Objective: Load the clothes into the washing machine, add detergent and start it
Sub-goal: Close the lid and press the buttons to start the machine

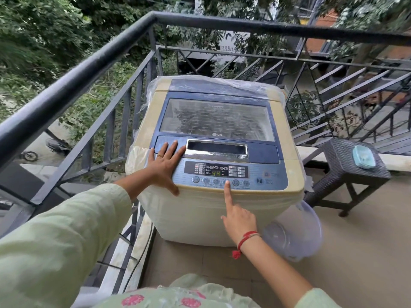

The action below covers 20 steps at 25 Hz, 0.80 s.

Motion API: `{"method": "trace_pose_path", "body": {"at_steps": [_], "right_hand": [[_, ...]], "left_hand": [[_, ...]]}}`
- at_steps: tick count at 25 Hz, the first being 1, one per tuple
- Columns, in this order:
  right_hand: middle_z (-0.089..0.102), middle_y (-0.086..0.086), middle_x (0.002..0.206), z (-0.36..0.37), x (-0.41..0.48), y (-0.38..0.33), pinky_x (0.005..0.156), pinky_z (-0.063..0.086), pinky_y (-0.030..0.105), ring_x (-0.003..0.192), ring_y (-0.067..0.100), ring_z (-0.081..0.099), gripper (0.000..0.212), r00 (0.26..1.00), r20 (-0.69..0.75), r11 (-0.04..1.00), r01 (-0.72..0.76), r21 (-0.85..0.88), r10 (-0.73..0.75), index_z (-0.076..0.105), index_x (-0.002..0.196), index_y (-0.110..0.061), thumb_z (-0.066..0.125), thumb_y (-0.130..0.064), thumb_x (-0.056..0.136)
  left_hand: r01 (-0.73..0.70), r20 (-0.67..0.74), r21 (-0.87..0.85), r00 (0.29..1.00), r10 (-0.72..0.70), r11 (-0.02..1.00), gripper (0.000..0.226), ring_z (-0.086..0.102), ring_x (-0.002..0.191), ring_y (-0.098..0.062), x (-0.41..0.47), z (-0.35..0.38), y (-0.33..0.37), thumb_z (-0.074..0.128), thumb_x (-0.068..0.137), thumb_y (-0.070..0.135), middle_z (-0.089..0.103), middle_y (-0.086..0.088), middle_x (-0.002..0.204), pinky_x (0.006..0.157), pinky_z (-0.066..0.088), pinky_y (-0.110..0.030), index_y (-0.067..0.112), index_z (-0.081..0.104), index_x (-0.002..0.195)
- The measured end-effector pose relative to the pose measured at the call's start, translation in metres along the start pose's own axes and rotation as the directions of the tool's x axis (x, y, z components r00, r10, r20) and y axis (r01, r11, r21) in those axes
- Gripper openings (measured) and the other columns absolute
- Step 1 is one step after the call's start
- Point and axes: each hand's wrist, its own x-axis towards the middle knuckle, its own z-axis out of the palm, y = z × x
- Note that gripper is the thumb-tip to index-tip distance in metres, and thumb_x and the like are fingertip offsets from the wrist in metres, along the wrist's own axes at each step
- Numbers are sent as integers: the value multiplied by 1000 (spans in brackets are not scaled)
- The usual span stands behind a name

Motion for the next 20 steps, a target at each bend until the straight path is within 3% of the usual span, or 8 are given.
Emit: {"method": "trace_pose_path", "body": {"at_steps": [3, 5, 7, 9, 11, 13, 15, 20], "right_hand": [[63, 9, 101, -4, 1, 12, 72, 50, 37, 86, 27, 65, 97, 1000, 1, 999, 30, 29, -30, -31, 138, -34, 54, -37, 90], [63, 8, 101, -14, 8, 14, 76, 49, 37, 91, 27, 63, 90, 999, 39, 997, 22, 73, -25, -14, 144, -37, 56, -40, 88], [63, 6, 96, -26, 26, 14, 73, 47, 36, 89, 27, 62, 71, 996, 85, 998, 18, 64, -24, 10, 140, -28, 56, -41, 88], [64, 6, 90, -33, 37, 8, 66, 42, 33, 82, 27, 62, 50, 995, 90, 999, 38, -11, -37, 20, 129, -21, 51, -33, 92], [66, 7, 97, -31, 35, 0, 63, 39, 33, 85, 27, 63, 50, 996, 74, 988, 69, -139, -59, 16, 134, -15, 46, -19, 94], [64, 8, 103, -19, 25, -3, 63, 42, 33, 89, 26, 64, 69, 996, 79, 980, 65, -191, -50, -1, 145, -12, 45, -15, 93], [64, 9, 105, -16, 18, -2, 70, 47, 36, 92, 27, 63, 83, 994, 100, 994, 51, -100, -41, -11, 146, -15, 50, -26, 92], [65, 8, 106, -37, 10, 19, 80, 47, 36, 99, 29, 62, 83, 998, 62, 991, 22, 132, -31, -3, 147, -25, 53, -43, 88]], "left_hand": [[-1, -4, -4, 1000, 1, 1000, 149, -27, 141, -28, 0, 1, -1, 81, 46, 61, -30, -2, 153, 112, -13, -58, 32, -29, 141], [-6, -12, -4, 1000, 6, 1000, 149, -27, 141, -28, 0, 1, -1, 81, 46, 61, -30, -3, 154, 112, -14, -58, 33, -30, 141], [-7, -8, -11, 1000, 7, 1000, 149, -27, 141, -28, 0, 1, 0, 82, 47, 60, -30, -3, 154, 112, -15, -58, 32, -30, 141], [-2, 1, -2, 1000, 2, 1000, 148, -27, 141, -28, 0, 0, 0, 82, 47, 60, -30, -2, 153, 112, -14, -57, 32, -29, 142], [-1, -2, -7, 1000, 1, 1000, 148, -27, 141, -28, 0, -1, 0, 82, 46, 61, -30, -2, 154, 112, -14, -58, 32, -28, 142], [-4, -1, -10, 1000, 4, 1000, 149, -27, 141, -28, 0, -1, 0, 82, 45, 61, -30, -1, 154, 112, -13, -57, 33, -28, 142], [0, -1, -8, 1000, 0, 1000, 149, -26, 141, -28, -1, 0, 1, 82, 45, 61, -30, -1, 154, 112, -13, -57, 33, -27, 143], [3, -7, -9, 1000, -3, 1000, 149, -25, 142, -28, 0, 1, 0, 82, 44, 62, -30, -1, 154, 112, -12, -57, 33, -25, 144]]}}
